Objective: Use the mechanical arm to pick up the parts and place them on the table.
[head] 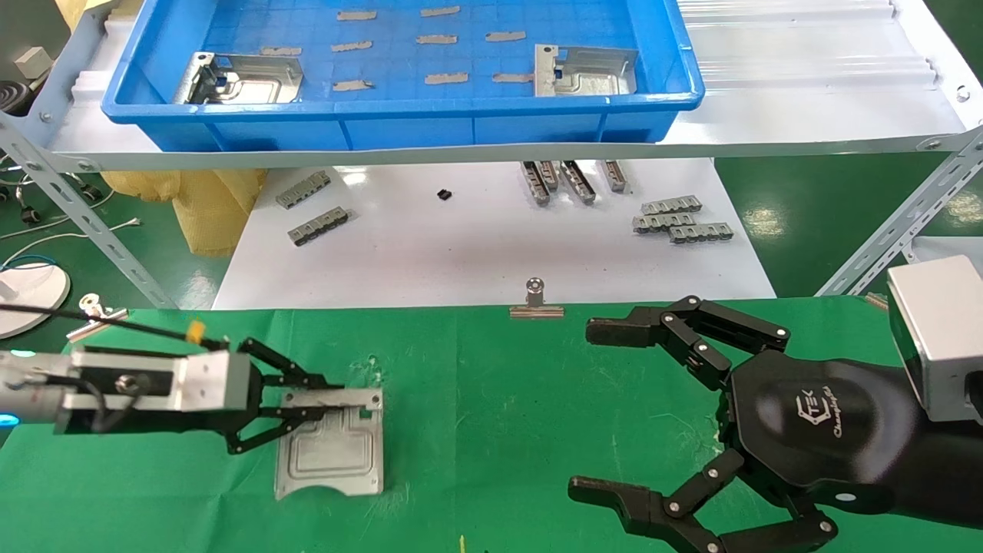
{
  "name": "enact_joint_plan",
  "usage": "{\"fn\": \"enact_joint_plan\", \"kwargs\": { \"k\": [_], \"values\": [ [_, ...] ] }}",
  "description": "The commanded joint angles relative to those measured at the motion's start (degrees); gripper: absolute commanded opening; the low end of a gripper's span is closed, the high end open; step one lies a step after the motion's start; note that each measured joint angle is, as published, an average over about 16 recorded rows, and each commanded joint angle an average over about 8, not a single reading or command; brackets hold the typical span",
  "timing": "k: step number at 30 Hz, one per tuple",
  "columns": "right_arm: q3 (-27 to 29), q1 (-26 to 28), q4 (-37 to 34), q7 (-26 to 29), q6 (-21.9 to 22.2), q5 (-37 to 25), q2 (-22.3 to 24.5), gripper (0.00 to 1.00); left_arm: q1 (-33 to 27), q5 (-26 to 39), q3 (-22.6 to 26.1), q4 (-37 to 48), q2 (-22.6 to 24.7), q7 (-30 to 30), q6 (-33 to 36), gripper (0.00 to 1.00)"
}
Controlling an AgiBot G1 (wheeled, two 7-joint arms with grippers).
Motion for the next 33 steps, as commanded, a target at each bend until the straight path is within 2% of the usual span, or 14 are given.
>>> {"fn": "enact_joint_plan", "kwargs": {
  "k": [1, 7, 8, 16, 21, 28, 33],
  "values": [
    [0.0, 0.0, 0.0, 0.0, 0.0, 0.0, 0.0, 1.00, -0.2, 1.5, 0.7, 1.5, 0.6, 2.7, -1.3, 0.17],
    [0.0, 0.0, 0.0, 0.0, 0.0, 0.0, 0.0, 1.00, -0.6, 1.3, 0.4, 4.6, 2.2, 5.9, -2.1, 0.92],
    [0.0, 0.0, 0.0, 0.0, 0.0, 0.0, 0.0, 1.00, -0.6, 1.3, 0.4, 4.9, 2.5, 6.4, -2.1, 1.00],
    [0.0, 0.0, 0.0, 0.0, 0.0, 0.0, 0.0, 1.00, -1.2, 1.2, 0.3, 7.5, 3.9, 9.1, -1.6, 1.00],
    [0.0, 0.0, 0.0, 0.0, 0.0, 0.0, 0.0, 1.00, -1.2, -0.2, -0.5, 9.4, 3.8, 8.3, 0.6, 1.00],
    [0.0, 0.0, 0.0, 0.0, 0.0, 0.0, 0.0, 1.00, 1.7, -4.5, -2.8, 13.7, 3.6, -0.7, 5.9, 1.00],
    [0.0, 0.0, 0.0, 0.0, 0.0, 0.0, 0.0, 1.00, 4.3, -7.3, -4.3, 16.0, 3.5, -6.7, 6.8, 1.00]
  ]
}}
